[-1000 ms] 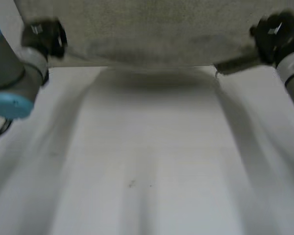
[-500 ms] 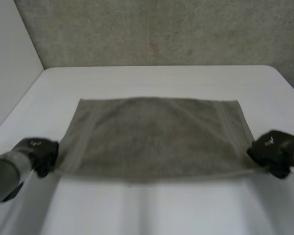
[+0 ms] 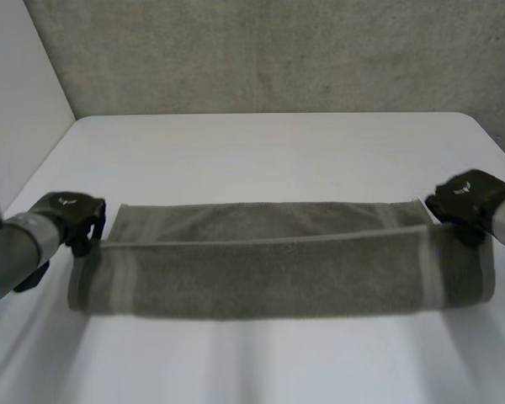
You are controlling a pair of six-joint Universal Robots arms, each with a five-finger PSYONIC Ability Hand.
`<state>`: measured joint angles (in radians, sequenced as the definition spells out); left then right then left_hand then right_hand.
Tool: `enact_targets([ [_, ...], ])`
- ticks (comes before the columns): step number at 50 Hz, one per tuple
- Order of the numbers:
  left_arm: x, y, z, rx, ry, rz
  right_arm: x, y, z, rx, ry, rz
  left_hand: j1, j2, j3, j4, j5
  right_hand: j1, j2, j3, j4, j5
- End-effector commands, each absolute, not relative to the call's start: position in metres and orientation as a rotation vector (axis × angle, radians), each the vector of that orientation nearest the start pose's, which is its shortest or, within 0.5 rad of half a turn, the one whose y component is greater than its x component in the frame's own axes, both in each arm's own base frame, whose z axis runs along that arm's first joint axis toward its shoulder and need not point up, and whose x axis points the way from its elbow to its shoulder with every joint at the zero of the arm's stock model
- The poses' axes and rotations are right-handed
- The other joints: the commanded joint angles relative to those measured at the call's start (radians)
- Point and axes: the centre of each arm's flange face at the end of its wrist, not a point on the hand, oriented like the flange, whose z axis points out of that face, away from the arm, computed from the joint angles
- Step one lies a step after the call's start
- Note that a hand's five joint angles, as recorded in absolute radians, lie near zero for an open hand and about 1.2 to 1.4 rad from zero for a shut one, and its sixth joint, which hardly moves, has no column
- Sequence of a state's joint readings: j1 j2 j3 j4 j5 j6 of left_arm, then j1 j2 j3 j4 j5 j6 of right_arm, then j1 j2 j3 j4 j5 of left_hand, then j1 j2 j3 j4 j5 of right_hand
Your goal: Fold the towel.
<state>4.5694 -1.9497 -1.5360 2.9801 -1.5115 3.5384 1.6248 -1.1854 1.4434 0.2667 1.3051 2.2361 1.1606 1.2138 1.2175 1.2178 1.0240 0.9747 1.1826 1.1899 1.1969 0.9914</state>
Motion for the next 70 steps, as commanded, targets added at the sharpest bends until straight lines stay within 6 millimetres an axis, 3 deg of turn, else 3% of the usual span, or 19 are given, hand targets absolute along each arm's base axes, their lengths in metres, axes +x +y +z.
enact_targets([
  [1, -0.194, -0.352, 0.172, 0.674, 2.480, -1.643, 0.193, -0.359, 0.185, -1.480, 2.406, -1.897, 0.236, 0.182, 0.179, 0.178, 0.198, 0.422, 0.214, 0.206, 0.199, 0.230],
  [3, -0.198, -0.370, 0.168, 0.642, 2.429, -1.692, 0.203, -0.373, 0.178, -1.477, 2.370, -2.016, 0.236, 0.182, 0.179, 0.178, 0.198, 0.422, 0.214, 0.206, 0.199, 0.230],
  [6, -0.202, -0.378, 0.166, 0.638, 2.407, -1.717, 0.205, -0.387, 0.170, -1.451, 2.372, -2.101, 0.236, 0.182, 0.179, 0.178, 0.198, 0.422, 0.214, 0.206, 0.199, 0.230],
  [11, -0.214, -0.401, 0.160, 0.639, 2.349, -1.800, 0.213, -0.397, 0.160, -1.448, 2.370, -2.153, 0.236, 0.182, 0.179, 0.178, 0.198, 0.422, 0.214, 0.206, 0.199, 0.230],
  [15, -0.218, -0.405, 0.156, 0.648, 2.349, -1.809, 0.216, -0.401, 0.152, -1.451, 2.374, -2.154, 0.236, 0.182, 0.179, 0.178, 0.198, 0.422, 0.214, 0.206, 0.199, 0.230],
  [16, -0.221, -0.404, 0.154, 0.659, 2.350, -1.813, 0.217, -0.403, 0.150, -1.449, 2.380, -2.154, 0.236, 0.182, 0.179, 0.178, 0.198, 0.048, -0.160, -0.168, -0.175, -0.144],
  [17, -0.224, -0.403, 0.152, 0.670, 2.356, -1.811, 0.217, -0.403, 0.147, -1.455, 2.388, -2.141, -0.081, -0.134, -0.138, -0.138, -0.119, -0.395, -0.603, -0.610, -0.617, -0.586],
  [18, -0.224, -0.403, 0.152, 0.670, 2.356, -1.811, 0.217, -0.403, 0.146, -1.455, 2.388, -2.141, -0.084, -0.137, -0.141, -0.141, -0.122, -0.399, -0.607, -0.615, -0.622, -0.591],
  [19, -0.224, -0.402, 0.151, 0.670, 2.355, -1.804, 0.219, -0.402, 0.144, -1.460, 2.397, -2.127, -0.697, -0.750, -0.754, -0.754, -0.735, -0.705, -0.913, -0.920, -0.927, -0.896],
  [20, -0.224, -0.402, 0.151, 0.670, 2.355, -1.804, 0.220, -0.400, 0.143, -1.457, 2.410, -2.121, -0.703, -0.757, -0.760, -0.761, -0.741, -0.800, -1.008, -1.015, -1.022, -0.991],
  [21, -0.225, -0.401, 0.150, 0.671, 2.361, -1.803, 0.220, -0.400, 0.143, -1.457, 2.410, -2.121, -0.986, -1.039, -1.043, -1.043, -1.024, -0.800, -1.008, -1.015, -1.022, -0.991],
  [27, -0.226, -0.399, 0.158, 0.668, 2.348, -1.823, 0.218, -0.393, 0.155, -1.417, 2.454, -2.138, -0.986, -1.039, -1.043, -1.043, -1.024, -0.800, -1.008, -1.015, -1.022, -0.991],
  [31, -0.228, -0.392, 0.164, 0.673, 2.349, -1.828, 0.212, -0.382, 0.178, -1.360, 2.437, -2.179, -0.986, -1.039, -1.043, -1.043, -1.024, -0.800, -1.008, -1.015, -1.022, -0.991],
  [33, -0.229, -0.381, 0.181, 0.663, 2.343, -1.864, 0.211, -0.376, 0.187, -1.318, 2.425, -2.190, -0.986, -1.039, -1.043, -1.043, -1.024, -0.800, -1.008, -1.015, -1.022, -0.991],
  [39, -0.227, -0.361, 0.201, 0.588, 2.387, -1.916, 0.207, -0.350, 0.206, -1.137, 2.400, -2.105, -0.986, -1.039, -1.043, -1.043, -1.024, -0.800, -1.008, -1.015, -1.022, -0.991],
  [41, -0.225, -0.344, 0.215, 0.498, 2.442, -1.969, 0.203, -0.344, 0.205, -1.112, 2.409, -2.040, -0.986, -1.039, -1.043, -1.043, -1.024, -0.800, -1.008, -1.015, -1.022, -0.991],
  [44, -0.221, -0.330, 0.218, 0.402, 2.517, -1.999, 0.183, -0.339, 0.199, -1.061, 2.467, -1.909, -0.986, -1.039, -1.043, -1.043, -1.024, -0.800, -1.008, -1.015, -1.022, -0.991],
  [52, -0.218, -0.313, 0.216, 0.240, 2.625, -2.039, 0.159, -0.324, 0.174, -1.020, 2.494, -1.686, -0.986, -1.039, -1.043, -1.043, -1.024, -0.800, -1.008, -1.015, -1.022, -0.991],
  [70, -0.227, -0.303, 0.209, 0.257, 2.649, -2.054, 0.152, -0.324, 0.143, -1.018, 2.539, -1.623, -0.986, -1.039, -1.043, -1.043, -1.024, -0.441, -0.649, -0.656, -0.663, -0.632],
])
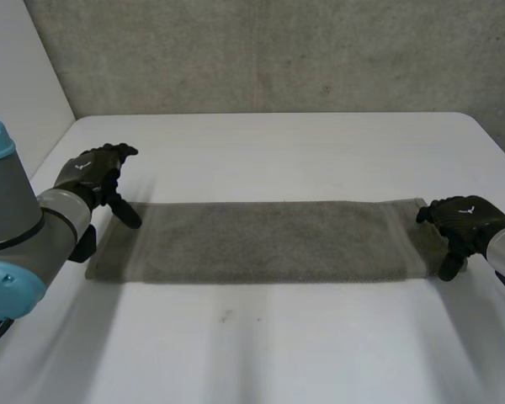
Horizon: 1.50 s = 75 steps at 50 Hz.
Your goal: Fold the towel.
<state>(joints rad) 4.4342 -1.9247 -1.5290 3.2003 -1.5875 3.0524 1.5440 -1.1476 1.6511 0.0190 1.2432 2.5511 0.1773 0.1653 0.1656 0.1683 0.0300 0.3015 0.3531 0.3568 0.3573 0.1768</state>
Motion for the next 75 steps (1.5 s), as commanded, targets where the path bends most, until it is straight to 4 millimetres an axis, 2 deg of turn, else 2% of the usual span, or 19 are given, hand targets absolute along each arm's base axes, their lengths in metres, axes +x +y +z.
enact_targets([
  [1, -0.227, -0.303, 0.208, 0.258, 2.648, -2.053, 0.152, -0.324, 0.141, -1.017, 2.542, -1.625, -0.003, 0.009, 0.009, 0.006, -0.030, 0.302, 0.251, 0.247, 0.247, 0.253],
  [5, -0.227, -0.301, 0.206, 0.260, 2.656, -2.043, 0.148, -0.328, 0.138, -1.010, 2.548, -1.642, -0.003, 0.009, 0.009, 0.006, -0.030, 0.482, 0.431, 0.427, 0.426, 0.432],
  [9, -0.227, -0.301, 0.204, 0.263, 2.657, -2.043, 0.139, -0.336, 0.134, -0.992, 2.567, -1.678, -0.003, 0.009, 0.009, 0.006, -0.030, 1.092, 1.041, 1.037, 1.036, 1.042],
  [16, -0.226, -0.299, 0.201, 0.264, 2.663, -2.029, 0.125, -0.344, 0.137, -1.042, 2.602, -1.723, -0.003, 0.009, 0.009, 0.006, -0.030, 1.095, 1.043, 1.039, 1.039, 1.045],
  [28, -0.225, -0.294, 0.204, 0.262, 2.655, -2.043, 0.031, -0.373, 0.158, -0.935, 2.923, -1.818, -0.003, 0.009, 0.009, 0.006, -0.030, 1.095, 1.043, 1.039, 1.039, 1.045],
  [35, -0.223, -0.293, 0.204, 0.256, 2.651, -2.044, 0.024, -0.381, 0.180, -0.903, 2.871, -1.926, -0.003, 0.009, 0.009, 0.006, -0.030, 1.095, 1.043, 1.039, 1.039, 1.045],
  [37, -0.223, -0.293, 0.204, 0.256, 2.649, -2.048, 0.031, -0.381, 0.190, -0.909, 2.816, -1.978, -0.003, 0.009, 0.009, 0.006, -0.030, 1.095, 1.043, 1.039, 1.039, 1.045],
  [39, -0.223, -0.293, 0.205, 0.254, 2.646, -2.050, 0.076, -0.375, 0.219, -0.937, 2.594, -2.093, -0.003, 0.009, 0.009, 0.006, -0.030, 1.095, 1.043, 1.039, 1.039, 1.045],
  [40, -0.223, -0.293, 0.205, 0.254, 2.646, -2.050, 0.076, -0.375, 0.219, -0.937, 2.593, -2.094, -0.003, 0.009, 0.009, 0.006, -0.030, 1.095, 1.043, 1.039, 1.039, 1.045],
  [42, -0.223, -0.293, 0.205, 0.252, 2.644, -2.051, 0.129, -0.362, 0.240, -0.978, 2.362, -2.140, -0.003, 0.009, 0.009, 0.006, -0.030, 1.095, 1.043, 1.039, 1.039, 1.045],
  [46, -0.221, -0.293, 0.208, 0.244, 2.636, -2.061, 0.174, -0.347, 0.249, -1.023, 2.185, -2.149, -0.003, 0.009, 0.009, 0.006, -0.030, 1.095, 1.043, 1.039, 1.039, 1.045],
  [48, -0.220, -0.291, 0.207, 0.244, 2.636, -2.058, 0.231, -0.317, 0.257, -1.123, 1.970, -2.135, -0.003, 0.009, 0.009, 0.006, -0.030, 1.095, 1.043, 1.039, 1.039, 1.045],
  [49, -0.220, -0.291, 0.207, 0.244, 2.636, -2.058, 0.231, -0.317, 0.257, -1.123, 1.968, -2.135, -0.003, 0.009, 0.009, 0.006, -0.030, 1.095, 1.043, 1.039, 1.039, 1.045],
  [52, -0.221, -0.291, 0.209, 0.244, 2.624, -2.078, 0.290, -0.275, 0.257, -1.247, 1.749, -2.090, -0.003, 0.009, 0.009, 0.006, -0.030, 1.095, 1.043, 1.039, 1.039, 1.045],
  [56, -0.222, -0.288, 0.210, 0.250, 2.620, -2.088, 0.364, -0.210, 0.222, -1.405, 1.545, -1.897, -0.003, 0.009, 0.009, 0.006, -0.030, 1.095, 1.043, 1.039, 1.039, 1.045],
  [64, -0.222, -0.289, 0.209, 0.253, 2.613, -2.099, 0.405, -0.141, 0.146, -1.628, 1.503, -1.622, -0.003, 0.009, 0.009, 0.006, -0.030, 1.095, 1.043, 1.039, 1.039, 1.045],
  [69, -0.223, -0.289, 0.207, 0.256, 2.618, -2.093, 0.404, -0.142, 0.139, -1.674, 1.535, -1.654, -0.003, 0.009, 0.009, 0.006, -0.030, 1.095, 1.043, 1.039, 1.039, 1.045],
  [71, -0.223, -0.289, 0.206, 0.258, 2.618, -2.090, 0.402, -0.148, 0.155, -1.633, 1.552, -1.716, -0.003, 0.009, 0.009, 0.006, -0.030, 0.334, 0.282, 0.279, 0.278, 0.284],
  [75, -0.226, -0.288, 0.208, 0.277, 2.614, -2.100, 0.397, -0.151, 0.180, -1.567, 1.568, -1.799, -0.003, 0.009, 0.009, 0.006, -0.030, -0.127, -0.179, -0.182, -0.183, -0.177],
])
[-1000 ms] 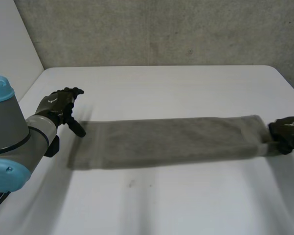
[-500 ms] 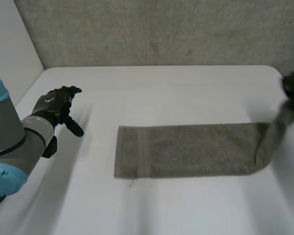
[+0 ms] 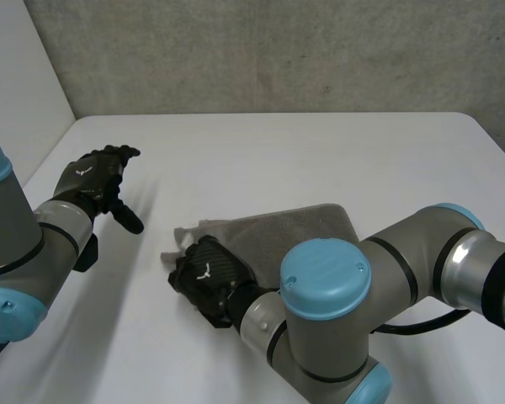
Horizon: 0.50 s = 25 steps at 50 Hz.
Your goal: Fold the towel.
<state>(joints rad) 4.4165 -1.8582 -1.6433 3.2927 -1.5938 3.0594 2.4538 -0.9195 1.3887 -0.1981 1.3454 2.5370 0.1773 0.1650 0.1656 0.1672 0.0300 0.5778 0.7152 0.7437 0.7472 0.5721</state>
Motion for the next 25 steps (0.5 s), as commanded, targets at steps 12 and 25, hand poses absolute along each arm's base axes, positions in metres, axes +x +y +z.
enact_targets([
  [12, -0.262, -0.273, 0.214, 0.430, 2.599, -2.213, 0.324, -0.220, 0.195, -1.278, 1.920, -1.863, -0.003, 0.010, 0.009, 0.007, -0.030, -0.403, -0.541, -0.569, -0.573, -0.572],
  [25, -0.285, -0.254, 0.187, 0.559, 2.691, -2.119, 0.252, -0.237, 0.141, -1.205, 2.207, -1.629, -0.003, 0.010, 0.009, 0.007, -0.030, -0.403, -0.541, -0.569, -0.573, -0.572],
])
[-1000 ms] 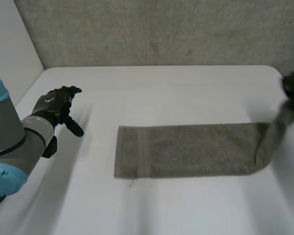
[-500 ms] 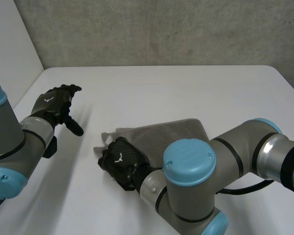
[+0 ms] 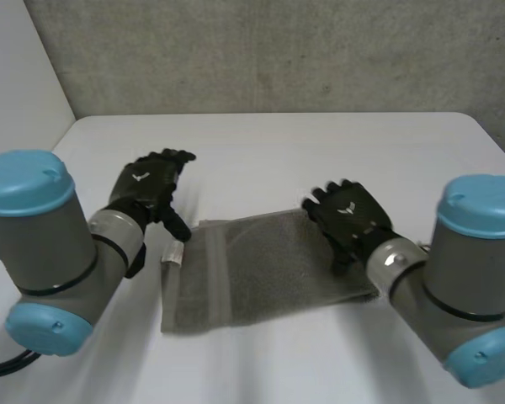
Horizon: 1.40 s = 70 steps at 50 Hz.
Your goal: Fold the towel.
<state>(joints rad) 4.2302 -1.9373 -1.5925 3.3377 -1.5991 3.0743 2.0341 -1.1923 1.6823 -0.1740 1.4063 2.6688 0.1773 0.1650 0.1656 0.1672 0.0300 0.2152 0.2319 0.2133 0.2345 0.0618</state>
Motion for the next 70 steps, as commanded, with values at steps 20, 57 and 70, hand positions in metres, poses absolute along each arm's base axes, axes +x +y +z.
enact_targets([
  [20, -0.274, -0.225, 0.174, 0.602, 2.803, -1.902, 0.241, -0.243, 0.132, -1.087, 2.188, -1.630, 0.027, 0.040, 0.039, 0.037, 0.000, 0.491, 0.474, 0.493, 0.471, 0.470],
  [57, -0.254, -0.236, 0.203, 0.413, 2.668, -2.008, 0.385, -0.132, 0.153, -1.559, 1.527, -1.717, 0.001, 0.013, 0.013, 0.011, -0.026, 1.181, 1.164, 1.183, 1.162, 1.160],
  [70, -0.253, -0.242, 0.207, 0.391, 2.653, -2.033, 0.387, -0.130, 0.156, -1.596, 1.504, -1.759, -0.002, 0.010, 0.010, 0.008, -0.029, -0.002, -0.019, -0.001, -0.022, -0.024],
])
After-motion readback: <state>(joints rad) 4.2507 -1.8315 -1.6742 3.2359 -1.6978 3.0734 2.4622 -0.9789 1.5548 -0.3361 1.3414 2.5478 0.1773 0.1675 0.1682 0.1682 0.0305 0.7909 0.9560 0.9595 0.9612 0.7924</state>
